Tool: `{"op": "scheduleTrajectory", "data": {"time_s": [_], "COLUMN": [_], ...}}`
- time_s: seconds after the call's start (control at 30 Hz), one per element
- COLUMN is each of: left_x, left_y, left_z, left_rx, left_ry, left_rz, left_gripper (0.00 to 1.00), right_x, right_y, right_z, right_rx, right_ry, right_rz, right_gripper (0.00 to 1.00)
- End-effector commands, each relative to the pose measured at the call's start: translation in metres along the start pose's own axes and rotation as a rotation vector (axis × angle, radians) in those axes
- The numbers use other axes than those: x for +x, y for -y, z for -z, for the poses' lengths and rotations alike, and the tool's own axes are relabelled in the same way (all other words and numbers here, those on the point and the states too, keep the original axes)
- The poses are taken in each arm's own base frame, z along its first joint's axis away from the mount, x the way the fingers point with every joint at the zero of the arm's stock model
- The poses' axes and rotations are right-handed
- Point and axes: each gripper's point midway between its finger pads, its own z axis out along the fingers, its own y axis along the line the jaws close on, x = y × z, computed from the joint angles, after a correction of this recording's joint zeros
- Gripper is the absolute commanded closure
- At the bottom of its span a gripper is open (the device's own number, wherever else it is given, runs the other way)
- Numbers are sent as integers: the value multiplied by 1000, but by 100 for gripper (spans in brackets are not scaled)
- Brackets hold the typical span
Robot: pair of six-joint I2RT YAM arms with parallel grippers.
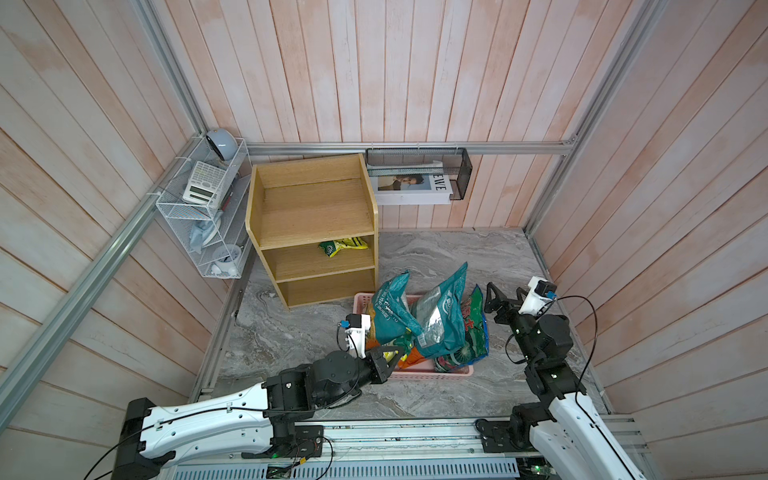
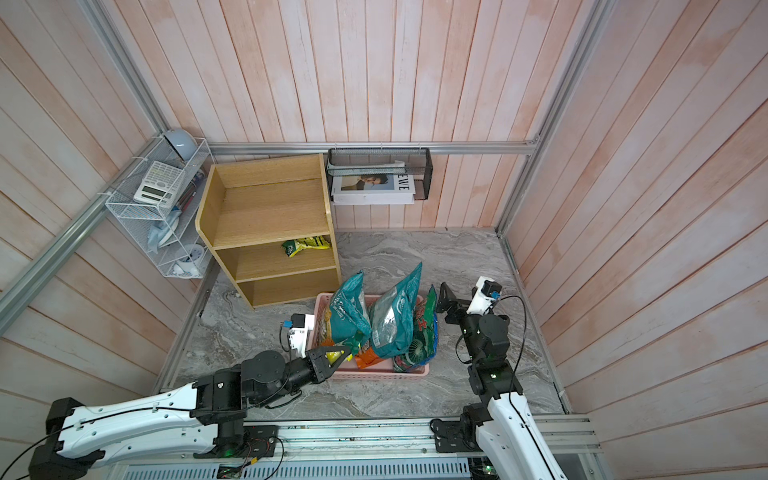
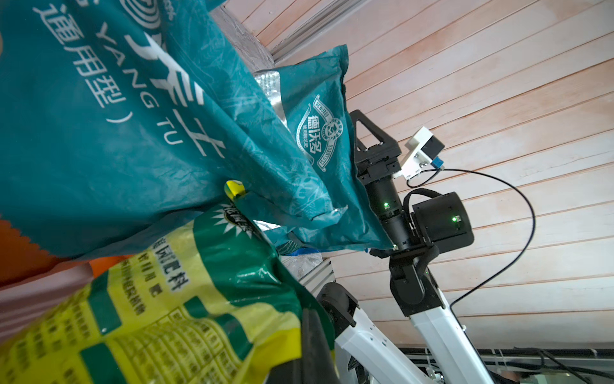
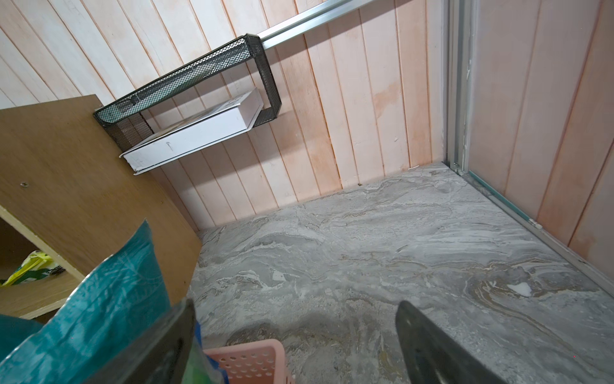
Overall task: Take down the fertilizer bag from the shelf
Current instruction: Place the fertilizer bag in the storage box.
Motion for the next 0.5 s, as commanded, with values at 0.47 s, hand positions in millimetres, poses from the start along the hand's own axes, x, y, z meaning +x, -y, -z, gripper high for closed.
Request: {"op": "scheduleTrajectory", "data": {"time_s": [0.47], "left_x": [49], "left_y": [36], "left_z": [-3], "left_rx": [200], "left_ry": [-202], "left_rz": [-155], "left_gripper": [100], "right_x": [-2], "right_y": [1], "right_z": [-14], "right_rx": [22], "right_ry": [-11], "right_rz": [20], "right_gripper": [2]}}
